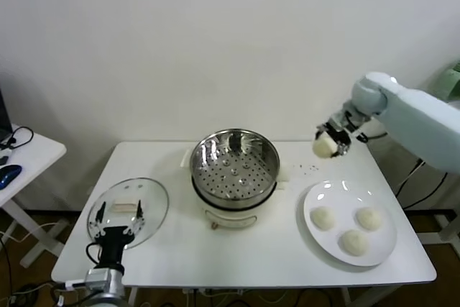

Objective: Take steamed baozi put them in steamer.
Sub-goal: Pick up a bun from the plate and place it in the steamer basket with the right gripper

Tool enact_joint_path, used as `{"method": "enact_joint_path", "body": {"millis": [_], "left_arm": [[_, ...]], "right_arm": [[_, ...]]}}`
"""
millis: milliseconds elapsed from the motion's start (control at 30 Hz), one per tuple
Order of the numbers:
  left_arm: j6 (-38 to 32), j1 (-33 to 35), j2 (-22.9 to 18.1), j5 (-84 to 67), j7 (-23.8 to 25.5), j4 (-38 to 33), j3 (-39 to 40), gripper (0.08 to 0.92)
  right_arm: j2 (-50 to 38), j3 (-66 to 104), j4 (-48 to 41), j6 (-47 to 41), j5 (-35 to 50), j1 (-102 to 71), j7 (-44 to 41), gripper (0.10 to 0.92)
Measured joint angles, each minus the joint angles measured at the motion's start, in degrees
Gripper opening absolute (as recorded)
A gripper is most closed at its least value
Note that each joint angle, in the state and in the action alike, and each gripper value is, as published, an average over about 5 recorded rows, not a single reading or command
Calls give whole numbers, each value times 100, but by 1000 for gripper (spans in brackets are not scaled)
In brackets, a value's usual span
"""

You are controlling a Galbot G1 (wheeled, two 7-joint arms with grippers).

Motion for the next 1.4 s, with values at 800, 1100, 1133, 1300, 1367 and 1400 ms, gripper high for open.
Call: {"method": "enact_joint_path", "body": {"millis": [800, 1100, 1133, 1300, 1367, 1400], "left_arm": [[-27, 169, 17, 214, 89, -211, 128, 823], [-114, 275, 31, 235, 91, -240, 130, 823], [-127, 287, 31, 242, 92, -230, 136, 823], [-167, 312, 28, 271, 92, -190, 154, 823], [-181, 316, 39, 280, 91, -180, 153, 823], [-189, 322, 48, 285, 91, -175, 153, 823]], "right_arm": [[2249, -192, -423, 709, -1103, -337, 171, 729], [2780, -30, -1016, 1133, -1953, -788, 302, 728], [2816, -18, -1059, 1167, -2031, -829, 313, 729], [2965, 31, -1247, 1288, -2336, -1025, 357, 729], [3004, 56, -1301, 1323, -2434, -1092, 367, 729], [3020, 67, -1323, 1340, -2481, -1123, 371, 729]]}}
